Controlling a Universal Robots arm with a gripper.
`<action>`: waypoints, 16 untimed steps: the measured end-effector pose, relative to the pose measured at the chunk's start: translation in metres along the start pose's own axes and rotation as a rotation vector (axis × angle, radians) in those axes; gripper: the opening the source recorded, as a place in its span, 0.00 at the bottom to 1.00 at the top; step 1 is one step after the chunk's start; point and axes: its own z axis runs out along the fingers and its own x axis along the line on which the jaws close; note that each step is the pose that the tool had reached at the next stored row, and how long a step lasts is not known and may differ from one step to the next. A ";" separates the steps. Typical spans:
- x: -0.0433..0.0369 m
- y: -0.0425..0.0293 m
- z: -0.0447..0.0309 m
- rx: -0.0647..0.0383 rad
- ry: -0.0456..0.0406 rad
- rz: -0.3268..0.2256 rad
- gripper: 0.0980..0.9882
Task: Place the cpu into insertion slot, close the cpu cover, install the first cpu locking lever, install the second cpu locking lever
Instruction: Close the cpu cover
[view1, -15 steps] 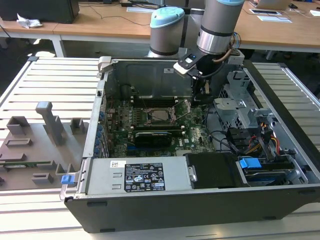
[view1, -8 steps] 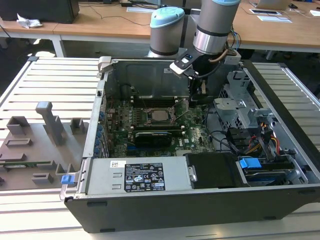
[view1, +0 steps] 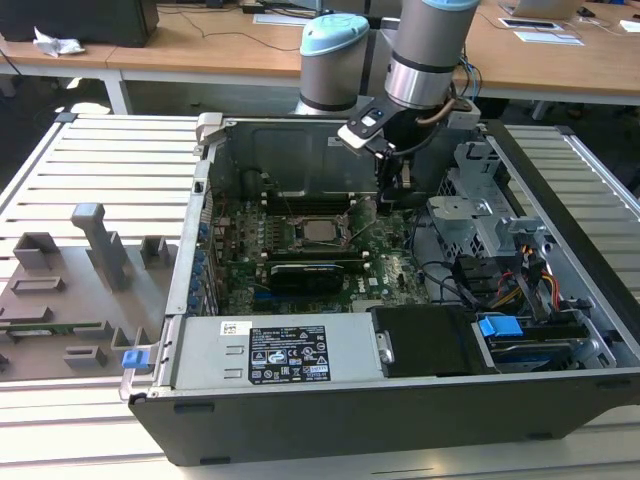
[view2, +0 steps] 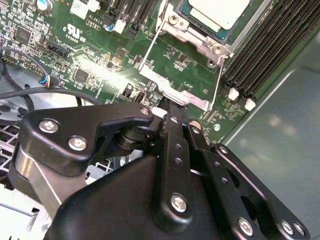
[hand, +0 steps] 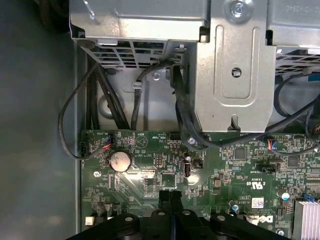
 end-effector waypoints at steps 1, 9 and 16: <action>0.0001 -0.0012 0.0001 0.000 -0.0001 0.000 0.01; 0.0004 -0.0185 0.0009 0.000 -0.0001 0.000 0.01; 0.0007 -0.0334 0.0017 0.000 -0.0001 0.000 0.01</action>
